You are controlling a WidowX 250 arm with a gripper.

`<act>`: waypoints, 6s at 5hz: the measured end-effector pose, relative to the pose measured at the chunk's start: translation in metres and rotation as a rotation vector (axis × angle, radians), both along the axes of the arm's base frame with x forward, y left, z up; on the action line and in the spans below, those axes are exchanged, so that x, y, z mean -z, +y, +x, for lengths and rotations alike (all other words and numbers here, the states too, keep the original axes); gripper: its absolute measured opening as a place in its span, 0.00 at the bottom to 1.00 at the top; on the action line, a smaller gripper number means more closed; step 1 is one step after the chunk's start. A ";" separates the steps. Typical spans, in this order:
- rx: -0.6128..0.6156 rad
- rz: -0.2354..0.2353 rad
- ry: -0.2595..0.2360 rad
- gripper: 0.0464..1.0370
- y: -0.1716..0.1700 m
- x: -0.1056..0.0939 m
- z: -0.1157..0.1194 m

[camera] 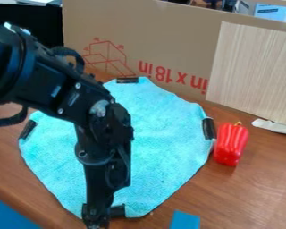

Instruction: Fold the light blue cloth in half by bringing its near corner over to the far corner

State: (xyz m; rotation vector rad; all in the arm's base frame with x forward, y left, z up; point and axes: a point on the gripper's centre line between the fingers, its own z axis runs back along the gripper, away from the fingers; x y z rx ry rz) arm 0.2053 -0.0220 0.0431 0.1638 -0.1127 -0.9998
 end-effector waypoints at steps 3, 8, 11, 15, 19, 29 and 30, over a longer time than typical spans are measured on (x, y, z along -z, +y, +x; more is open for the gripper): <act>-0.045 0.064 -0.013 0.65 0.005 0.020 0.019; -0.216 -0.115 0.115 0.03 0.066 -0.059 0.052; -0.218 -0.008 0.184 0.03 0.121 -0.030 0.125; -0.264 -0.006 0.181 0.03 0.169 -0.008 0.201; -0.132 0.018 -0.207 0.03 0.178 -0.011 0.237; -0.117 -0.109 -0.097 0.96 0.149 -0.061 0.176; -0.197 -0.058 0.023 0.96 0.136 -0.064 0.151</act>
